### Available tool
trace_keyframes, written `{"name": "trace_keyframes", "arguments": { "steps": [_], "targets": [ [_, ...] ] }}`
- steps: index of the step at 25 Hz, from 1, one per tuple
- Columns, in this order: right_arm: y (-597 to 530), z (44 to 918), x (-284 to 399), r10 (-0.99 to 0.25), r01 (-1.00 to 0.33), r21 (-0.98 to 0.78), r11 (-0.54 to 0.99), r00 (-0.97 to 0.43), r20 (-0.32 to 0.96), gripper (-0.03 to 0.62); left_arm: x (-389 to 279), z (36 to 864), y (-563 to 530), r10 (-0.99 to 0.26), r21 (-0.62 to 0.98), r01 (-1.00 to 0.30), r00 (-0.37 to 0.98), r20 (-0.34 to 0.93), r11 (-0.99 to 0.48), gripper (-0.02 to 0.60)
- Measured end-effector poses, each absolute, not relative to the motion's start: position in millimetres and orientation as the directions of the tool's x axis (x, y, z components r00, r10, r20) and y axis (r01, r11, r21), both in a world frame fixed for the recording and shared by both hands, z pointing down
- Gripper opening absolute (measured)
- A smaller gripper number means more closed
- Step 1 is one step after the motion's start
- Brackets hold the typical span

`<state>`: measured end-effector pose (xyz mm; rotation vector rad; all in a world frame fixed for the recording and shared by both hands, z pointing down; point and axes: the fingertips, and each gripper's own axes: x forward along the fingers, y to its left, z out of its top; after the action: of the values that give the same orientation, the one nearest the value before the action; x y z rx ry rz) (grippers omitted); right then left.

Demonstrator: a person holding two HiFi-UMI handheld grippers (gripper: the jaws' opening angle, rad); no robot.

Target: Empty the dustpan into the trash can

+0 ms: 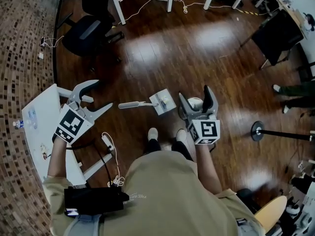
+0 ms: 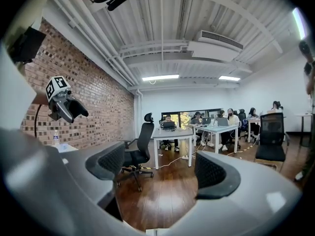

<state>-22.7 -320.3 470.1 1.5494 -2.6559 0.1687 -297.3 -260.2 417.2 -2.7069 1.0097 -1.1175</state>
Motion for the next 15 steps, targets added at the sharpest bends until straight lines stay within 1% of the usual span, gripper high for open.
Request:
{"name": "trace_keyframes", "arguments": {
  "steps": [5,9,12,15],
  "targets": [
    [-325,467,-25,-0.856,-0.862,-0.061,0.503,-0.506,0.105,0.437,-311,407,-256,-0.493,-0.274,-0.445,0.509,0.706,-0.852,0.327],
    [-329,466,-30,-0.847,-0.854,-0.059,0.517,-0.520,0.106,0.437,-322,411,-257,-0.412,-0.272,-0.348,0.439,0.798,-0.897,0.339],
    [-329,462,-32,-0.842,-0.848,-0.054,0.527,-0.530,0.105,0.437,-332,420,-253,-0.338,-0.265,-0.245,0.337,0.879,-0.933,0.384],
    [-331,464,-29,-0.841,-0.848,-0.059,0.526,-0.530,0.113,0.437,-333,420,-243,-0.257,-0.210,-0.183,0.298,0.919,-0.960,0.434]
  ]
}}
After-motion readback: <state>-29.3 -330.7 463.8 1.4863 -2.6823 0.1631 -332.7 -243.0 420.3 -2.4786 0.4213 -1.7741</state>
